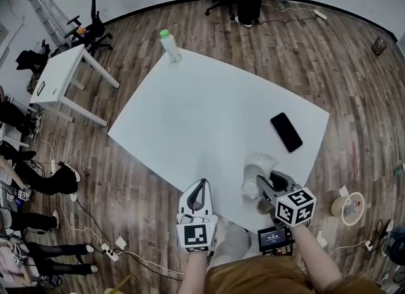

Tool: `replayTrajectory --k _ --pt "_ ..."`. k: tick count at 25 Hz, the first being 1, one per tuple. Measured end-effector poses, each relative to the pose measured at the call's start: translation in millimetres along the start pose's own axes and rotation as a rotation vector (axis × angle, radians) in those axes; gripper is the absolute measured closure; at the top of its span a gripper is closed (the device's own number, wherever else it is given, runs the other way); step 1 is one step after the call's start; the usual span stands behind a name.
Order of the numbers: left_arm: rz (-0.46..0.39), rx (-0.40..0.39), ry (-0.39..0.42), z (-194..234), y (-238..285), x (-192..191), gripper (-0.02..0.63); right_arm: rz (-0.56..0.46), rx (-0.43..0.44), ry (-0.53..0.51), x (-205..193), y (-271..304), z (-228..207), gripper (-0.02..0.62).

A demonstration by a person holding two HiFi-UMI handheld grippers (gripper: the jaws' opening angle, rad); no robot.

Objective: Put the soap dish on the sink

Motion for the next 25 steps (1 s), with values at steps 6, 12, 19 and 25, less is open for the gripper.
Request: replayTrajectory --k 6,12,19,25 --pt "0.012 -0.005 -0.004 2.6 0.5 -5.9 0.598 0.037 0.002 0.026 -13.0 12.5 -3.6 0.456" --pt "0.025 -0.023 -0.008 -4.7 -0.3 -10.7 0.598 0.055 0.008 0.094 -26.6 22.0 -11.9 0.457" --pt "0.061 -0.023 -0.009 -2.6 1.3 -21.7 0.598 0.093 0.025 0.111 -36.1 32.2 -13.2 0.456" --pt "0.081 -0.031 0.008 -7.2 2.0 -31.0 0.598 0.082 0.024 0.164 -44.7 31.7 -20.9 0.456"
Point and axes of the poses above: the fingertips, and each gripper's own axes: y forward along the fingers, z to its left, x out of its top, the point moved 10 cm from there along -y, backward along the fingers, and after that the axes turned 6 degrees about -y, right-handed, at the moved point
